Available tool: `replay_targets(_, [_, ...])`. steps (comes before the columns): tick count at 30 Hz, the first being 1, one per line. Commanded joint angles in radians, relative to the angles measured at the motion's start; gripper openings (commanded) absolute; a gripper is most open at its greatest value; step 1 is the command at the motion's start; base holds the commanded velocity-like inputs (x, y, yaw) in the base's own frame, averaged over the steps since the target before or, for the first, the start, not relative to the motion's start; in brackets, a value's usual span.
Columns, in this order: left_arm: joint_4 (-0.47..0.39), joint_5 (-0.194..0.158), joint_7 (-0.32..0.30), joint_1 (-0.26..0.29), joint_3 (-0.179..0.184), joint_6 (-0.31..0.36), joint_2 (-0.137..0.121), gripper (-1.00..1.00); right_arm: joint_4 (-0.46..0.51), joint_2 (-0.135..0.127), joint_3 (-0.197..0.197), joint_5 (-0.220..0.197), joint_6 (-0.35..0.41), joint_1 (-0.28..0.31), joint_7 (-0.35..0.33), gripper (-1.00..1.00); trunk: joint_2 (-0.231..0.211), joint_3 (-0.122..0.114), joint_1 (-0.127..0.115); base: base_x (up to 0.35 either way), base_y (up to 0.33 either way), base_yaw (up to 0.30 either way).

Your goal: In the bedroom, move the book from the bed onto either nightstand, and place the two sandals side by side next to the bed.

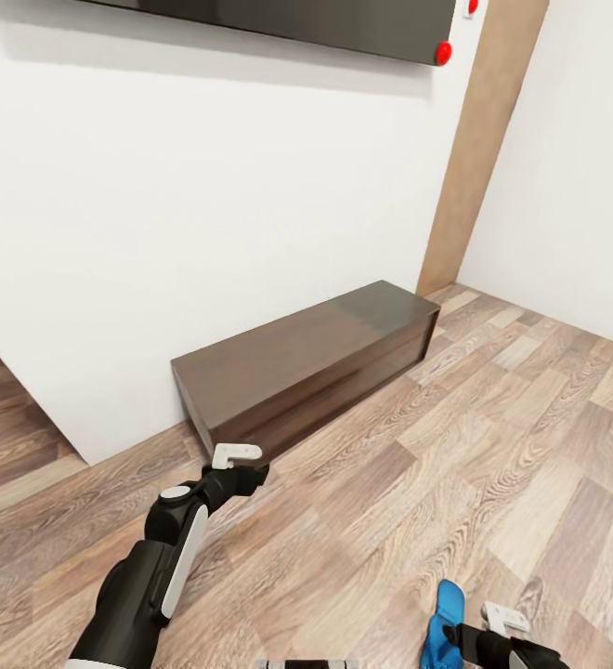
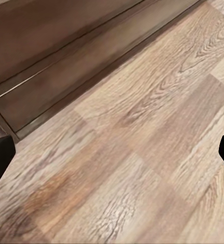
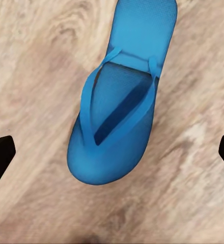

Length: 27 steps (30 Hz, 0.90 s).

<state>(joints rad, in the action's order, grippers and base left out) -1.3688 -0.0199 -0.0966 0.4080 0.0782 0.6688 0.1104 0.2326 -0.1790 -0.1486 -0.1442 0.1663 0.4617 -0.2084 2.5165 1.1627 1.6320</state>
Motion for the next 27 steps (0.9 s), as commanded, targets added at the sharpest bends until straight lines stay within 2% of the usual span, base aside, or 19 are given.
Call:
replay_targets(1, [0.000,0.000,0.000,0.000,0.000,0.000,0.000,1.00,0.000,0.000,0.000,-0.001,-0.027,0.000,0.000,1.00,0.000,0.004,0.000,0.000,0.000,0.000])
replay_targets(5, [0.000,-0.001,-0.003,0.000,0.000,0.000,0.000,1.00,-0.002,0.000,0.000,-0.003,-0.078,0.000,0.000,1.00,0.001,0.019,0.002,0.000,0.000,0.000])
replay_targets(18, [0.000,-0.001,-0.005,0.000,0.000,0.000,0.000,1.00,-0.002,0.000,0.000,-0.002,-0.148,0.000,-0.002,1.00,0.004,0.070,0.008,0.000,0.000,0.000])
replay_targets(27, [0.000,-0.001,-0.005,0.000,0.000,0.000,0.000,1.00,-0.003,0.002,0.002,-0.004,-0.274,-0.001,-0.033,1.00,0.006,0.105,0.012,0.000,0.000,0.000])
